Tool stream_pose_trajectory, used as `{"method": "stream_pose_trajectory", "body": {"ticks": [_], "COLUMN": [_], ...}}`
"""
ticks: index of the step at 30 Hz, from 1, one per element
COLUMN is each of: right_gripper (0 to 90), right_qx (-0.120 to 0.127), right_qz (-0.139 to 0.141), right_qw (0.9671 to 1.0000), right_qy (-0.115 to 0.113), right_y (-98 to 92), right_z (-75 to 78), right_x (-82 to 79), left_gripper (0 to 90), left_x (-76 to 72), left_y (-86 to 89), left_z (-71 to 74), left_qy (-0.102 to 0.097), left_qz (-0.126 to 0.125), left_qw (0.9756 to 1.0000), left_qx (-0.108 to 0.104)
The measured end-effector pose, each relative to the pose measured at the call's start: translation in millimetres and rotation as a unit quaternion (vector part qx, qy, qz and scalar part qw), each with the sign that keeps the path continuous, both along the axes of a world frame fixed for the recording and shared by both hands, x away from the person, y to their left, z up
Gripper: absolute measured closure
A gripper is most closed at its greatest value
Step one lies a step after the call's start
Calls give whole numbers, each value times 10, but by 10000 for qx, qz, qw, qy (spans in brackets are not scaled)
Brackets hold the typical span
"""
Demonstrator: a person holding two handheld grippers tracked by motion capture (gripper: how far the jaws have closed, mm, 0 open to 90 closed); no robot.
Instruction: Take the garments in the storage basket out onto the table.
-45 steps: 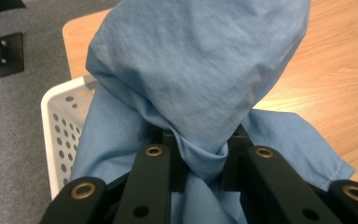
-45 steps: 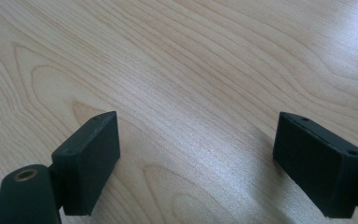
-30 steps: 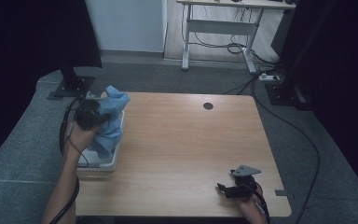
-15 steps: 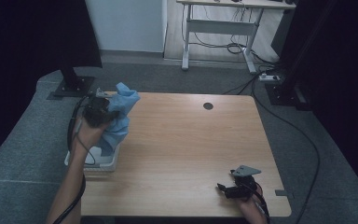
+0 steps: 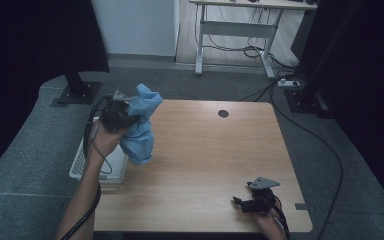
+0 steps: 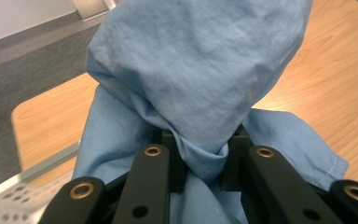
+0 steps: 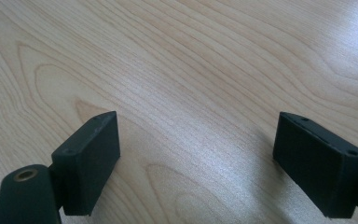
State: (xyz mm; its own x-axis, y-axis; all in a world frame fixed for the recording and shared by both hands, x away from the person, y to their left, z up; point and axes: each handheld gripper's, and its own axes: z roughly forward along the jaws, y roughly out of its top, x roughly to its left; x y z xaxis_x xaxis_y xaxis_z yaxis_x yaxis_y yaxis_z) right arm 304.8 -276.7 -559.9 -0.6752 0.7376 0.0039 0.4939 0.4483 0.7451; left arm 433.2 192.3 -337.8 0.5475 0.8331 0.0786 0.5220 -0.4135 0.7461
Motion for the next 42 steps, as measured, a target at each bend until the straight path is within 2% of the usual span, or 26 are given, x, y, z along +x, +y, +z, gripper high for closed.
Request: {"method": "stream_pose_trajectory", "body": {"ticks": [4,11,18,32,42], "right_gripper": [142,142,142,142,142], "right_qx": [1,3,3,2,-1], "right_qz": [4,14,26,36,57], "right_qw": [10000,10000,10000,10000,10000], "right_qy": [-1,-3,-3,-4,-1], "right_y": [1,1,3,3,3], "right_z": [0,-1,-1,-1,-1], "right_x": [-1,-2,-4,-4,-5], "left_gripper": [766,766,764,759,758], "left_x": [11,38,65,124,158], "left_y": [-147,-393,-641,-1116,-1385], "left_z": [10,5,-33,-249,-428], "left_qy": [-21,-21,9,222,350], "left_qz": [-113,-296,-540,-991,-1182], "left_qw": [9999,9996,9985,9947,9923], "left_qx": [51,-26,16,138,125]}}
